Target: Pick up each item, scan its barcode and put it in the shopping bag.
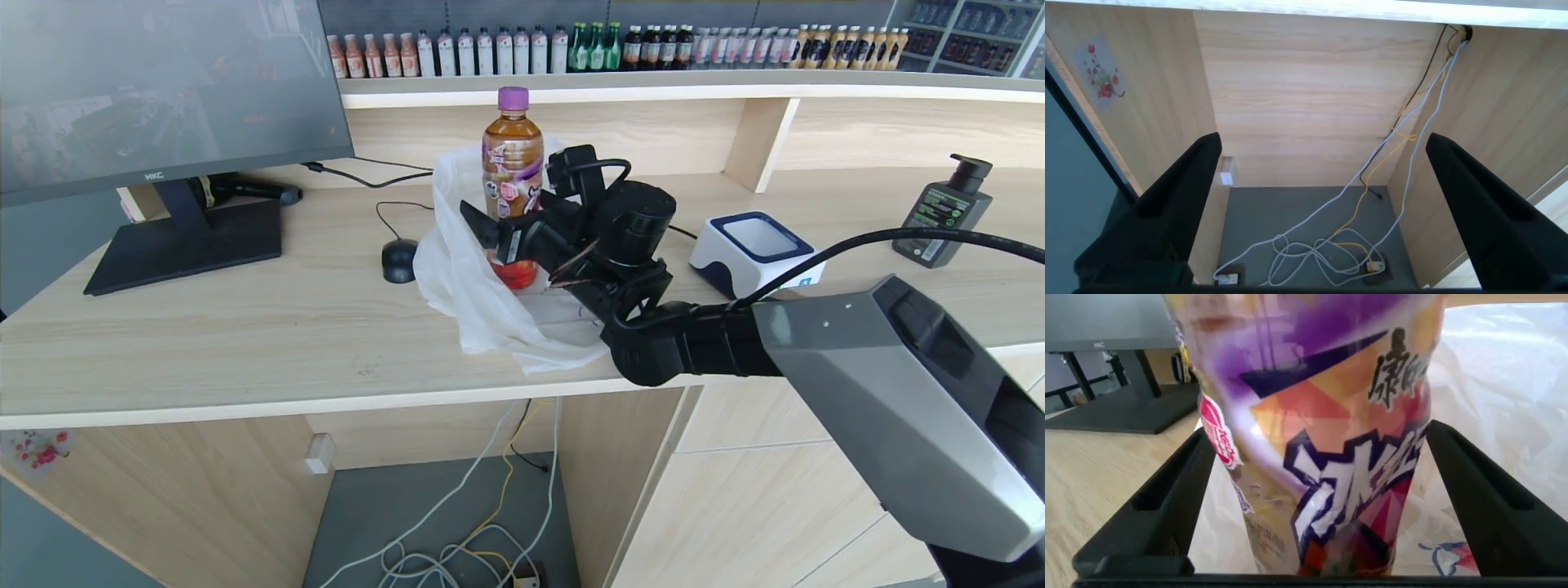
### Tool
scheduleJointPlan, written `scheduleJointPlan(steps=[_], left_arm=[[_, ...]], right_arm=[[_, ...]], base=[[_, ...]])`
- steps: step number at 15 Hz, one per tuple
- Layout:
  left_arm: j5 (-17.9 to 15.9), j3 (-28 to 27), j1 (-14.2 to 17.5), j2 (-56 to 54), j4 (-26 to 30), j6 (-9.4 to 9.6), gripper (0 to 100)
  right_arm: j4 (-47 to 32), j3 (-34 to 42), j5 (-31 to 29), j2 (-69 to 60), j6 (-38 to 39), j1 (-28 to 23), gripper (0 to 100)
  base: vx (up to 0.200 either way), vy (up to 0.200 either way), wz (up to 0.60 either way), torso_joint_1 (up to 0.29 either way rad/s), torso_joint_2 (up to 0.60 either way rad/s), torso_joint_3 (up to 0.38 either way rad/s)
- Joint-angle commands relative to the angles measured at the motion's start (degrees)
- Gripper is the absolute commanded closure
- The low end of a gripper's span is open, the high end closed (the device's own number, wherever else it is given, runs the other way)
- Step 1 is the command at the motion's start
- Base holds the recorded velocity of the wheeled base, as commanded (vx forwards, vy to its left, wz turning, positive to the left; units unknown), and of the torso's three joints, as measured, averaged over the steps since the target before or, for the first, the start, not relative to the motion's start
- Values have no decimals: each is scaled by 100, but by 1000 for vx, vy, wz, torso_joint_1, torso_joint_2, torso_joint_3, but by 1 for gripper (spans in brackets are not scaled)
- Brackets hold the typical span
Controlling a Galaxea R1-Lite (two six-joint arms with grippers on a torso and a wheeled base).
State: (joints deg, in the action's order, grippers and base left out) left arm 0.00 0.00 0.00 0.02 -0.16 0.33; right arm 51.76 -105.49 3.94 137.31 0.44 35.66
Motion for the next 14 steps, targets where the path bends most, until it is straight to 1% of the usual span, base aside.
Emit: scheduleJointPlan(steps=[1, 2, 4, 6, 7, 8, 9, 12, 14], left_arm=[[0, 0, 0, -2, -2, 2, 0], [0, 0, 0, -2, -2, 2, 0], [0, 0, 0, -2, -2, 2, 0], [0, 0, 0, -2, -2, 2, 0], [0, 0, 0, -2, -2, -7, 0], [0, 0, 0, -2, -2, -7, 0], [0, 0, 0, -2, -2, 2, 0], [0, 0, 0, -2, -2, 2, 0], [0, 0, 0, -2, -2, 2, 0]], right_arm=[[36, 37, 11, -188, -9, 3, 0], [45, 63, 2, -267, -18, 3, 0], [45, 564, 2, -794, -123, 11, 0], [150, 1425, -25, -1392, -211, -6, 0], [273, 1716, -33, -1559, -211, -6, 0], [537, 2181, -33, -1787, -237, -15, 0], [950, 3122, -42, -2262, -281, -15, 0], [1785, 5134, -183, -3193, -404, -6, 0], [2286, 5978, -508, -3606, -395, 29, 0]], base=[[0, 0, 0, 0, 0, 0], [0, 0, 0, 0, 0, 0], [0, 0, 0, 0, 0, 0], [0, 0, 0, 0, 0, 0], [0, 0, 0, 0, 0, 0], [0, 0, 0, 0, 0, 0], [0, 0, 0, 0, 0, 0], [0, 0, 0, 0, 0, 0], [0, 0, 0, 0, 0, 0]])
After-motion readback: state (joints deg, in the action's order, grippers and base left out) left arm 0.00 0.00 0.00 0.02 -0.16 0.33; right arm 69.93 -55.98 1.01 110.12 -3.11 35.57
